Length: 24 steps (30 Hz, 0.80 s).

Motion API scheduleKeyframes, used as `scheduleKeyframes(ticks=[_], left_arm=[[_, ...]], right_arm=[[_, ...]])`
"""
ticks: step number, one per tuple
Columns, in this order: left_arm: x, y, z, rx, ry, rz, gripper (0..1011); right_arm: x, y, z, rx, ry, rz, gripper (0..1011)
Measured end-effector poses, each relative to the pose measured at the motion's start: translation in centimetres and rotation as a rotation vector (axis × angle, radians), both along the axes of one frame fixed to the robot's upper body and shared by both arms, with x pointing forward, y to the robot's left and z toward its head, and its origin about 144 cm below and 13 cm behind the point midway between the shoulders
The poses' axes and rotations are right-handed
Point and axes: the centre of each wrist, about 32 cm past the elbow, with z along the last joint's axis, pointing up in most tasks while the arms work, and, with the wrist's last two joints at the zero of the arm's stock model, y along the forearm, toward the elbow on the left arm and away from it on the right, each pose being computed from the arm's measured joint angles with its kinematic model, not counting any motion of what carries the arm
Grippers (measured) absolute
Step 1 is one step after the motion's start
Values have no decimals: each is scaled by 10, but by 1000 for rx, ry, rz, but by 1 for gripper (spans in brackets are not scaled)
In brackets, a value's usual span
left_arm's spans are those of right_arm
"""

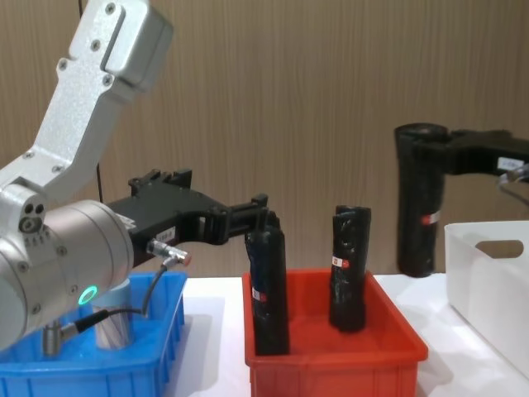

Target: Pick the cotton swabs from the blue box and place them into the white box.

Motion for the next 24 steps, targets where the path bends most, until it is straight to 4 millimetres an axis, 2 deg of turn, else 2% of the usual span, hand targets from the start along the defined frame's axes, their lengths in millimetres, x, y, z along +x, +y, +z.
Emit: scheduleKeyframes(ticks=[13, 24], left_arm=[[0, 0, 0, 0, 0, 0, 1004], [0, 0, 0, 0, 0, 0, 1004]], right_arm=[[-19, -20, 15, -30, -8, -186, 516], [-26, -43, 21, -45, -12, -347, 516]])
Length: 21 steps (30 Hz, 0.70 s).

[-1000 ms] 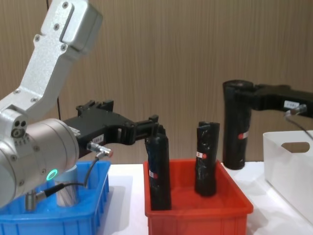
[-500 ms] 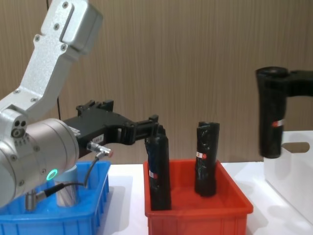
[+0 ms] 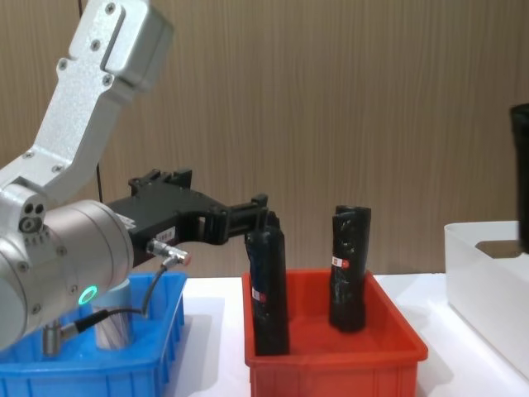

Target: Pick the cotton swabs from the blue box and place them into the white box.

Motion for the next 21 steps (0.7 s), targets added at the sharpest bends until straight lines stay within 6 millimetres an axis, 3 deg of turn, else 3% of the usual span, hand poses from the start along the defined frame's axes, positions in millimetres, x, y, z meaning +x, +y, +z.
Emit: scheduleKeyframes(ticks=[21], left_arm=[[0, 0, 0, 0, 0, 0, 1004]], right_arm=[[7, -29, -6, -5, 30, -144, 516]])
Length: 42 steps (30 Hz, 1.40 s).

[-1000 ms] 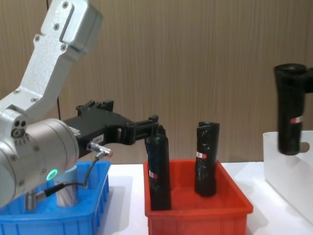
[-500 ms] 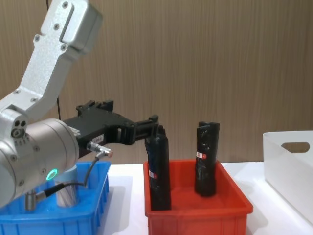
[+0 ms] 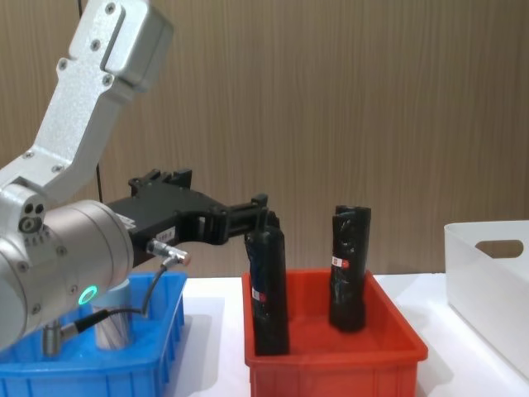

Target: Pick the cotton swabs from the blue box and place them into the white box.

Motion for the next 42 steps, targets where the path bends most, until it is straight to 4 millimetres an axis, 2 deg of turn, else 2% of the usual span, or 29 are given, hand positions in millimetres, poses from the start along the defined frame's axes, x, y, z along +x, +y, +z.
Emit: scheduleKeyframes(ticks=[3, 5, 19, 22, 42], left_arm=[[0, 0, 0, 0, 0, 0, 1004], [0, 0, 0, 0, 0, 0, 1004], [0, 0, 0, 0, 0, 0, 1004], [0, 0, 0, 0, 0, 0, 1004], [0, 0, 0, 0, 0, 0, 1004]], right_arm=[[1, -1, -1, 3, 2, -2, 516], [1, -2, -1, 4, 2, -5, 550], [2, -5, -2, 17, -2, -9, 959], [2, -5, -2, 21, -4, -8, 1002], [0, -7, -2, 25, -13, -4, 1002]])
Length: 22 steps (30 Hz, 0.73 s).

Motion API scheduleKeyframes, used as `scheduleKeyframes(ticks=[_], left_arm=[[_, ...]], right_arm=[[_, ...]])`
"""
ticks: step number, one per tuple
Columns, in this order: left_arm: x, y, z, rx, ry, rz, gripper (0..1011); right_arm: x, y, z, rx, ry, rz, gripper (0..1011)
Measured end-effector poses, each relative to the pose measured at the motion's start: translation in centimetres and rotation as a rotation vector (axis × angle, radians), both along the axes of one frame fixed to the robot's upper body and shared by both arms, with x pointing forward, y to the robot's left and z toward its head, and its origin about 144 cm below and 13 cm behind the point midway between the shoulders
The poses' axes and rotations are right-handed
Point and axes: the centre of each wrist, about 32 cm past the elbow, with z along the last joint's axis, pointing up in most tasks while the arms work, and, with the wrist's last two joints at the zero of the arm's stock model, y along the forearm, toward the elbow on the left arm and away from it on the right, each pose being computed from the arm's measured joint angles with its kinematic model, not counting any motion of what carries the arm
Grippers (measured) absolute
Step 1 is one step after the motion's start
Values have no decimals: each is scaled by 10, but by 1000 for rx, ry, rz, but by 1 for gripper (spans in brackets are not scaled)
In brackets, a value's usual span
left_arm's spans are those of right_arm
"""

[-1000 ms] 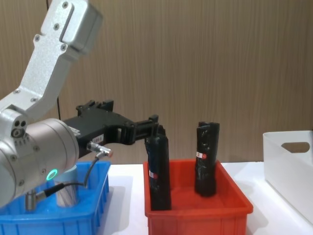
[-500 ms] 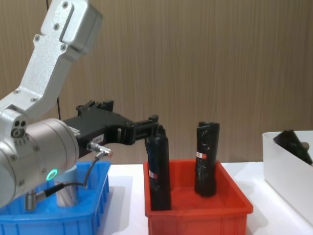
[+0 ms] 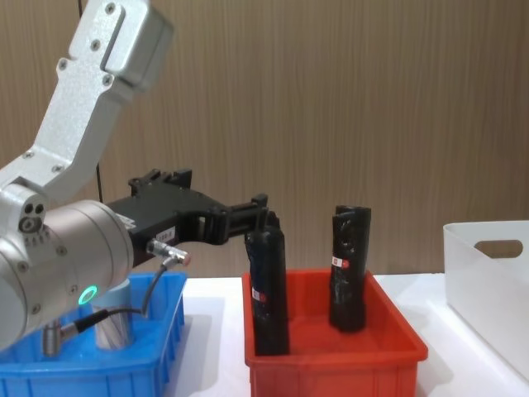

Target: Pick the cotton swabs from the blue box and place them into the white box.

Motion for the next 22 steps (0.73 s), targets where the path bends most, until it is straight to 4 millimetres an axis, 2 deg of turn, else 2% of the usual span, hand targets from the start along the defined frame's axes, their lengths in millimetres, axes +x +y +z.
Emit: scheduleKeyframes(ticks=[22], left_arm=[[0, 0, 0, 0, 0, 0, 1004]], right_arm=[[0, 0, 0, 1, -2, 1, 1002]])
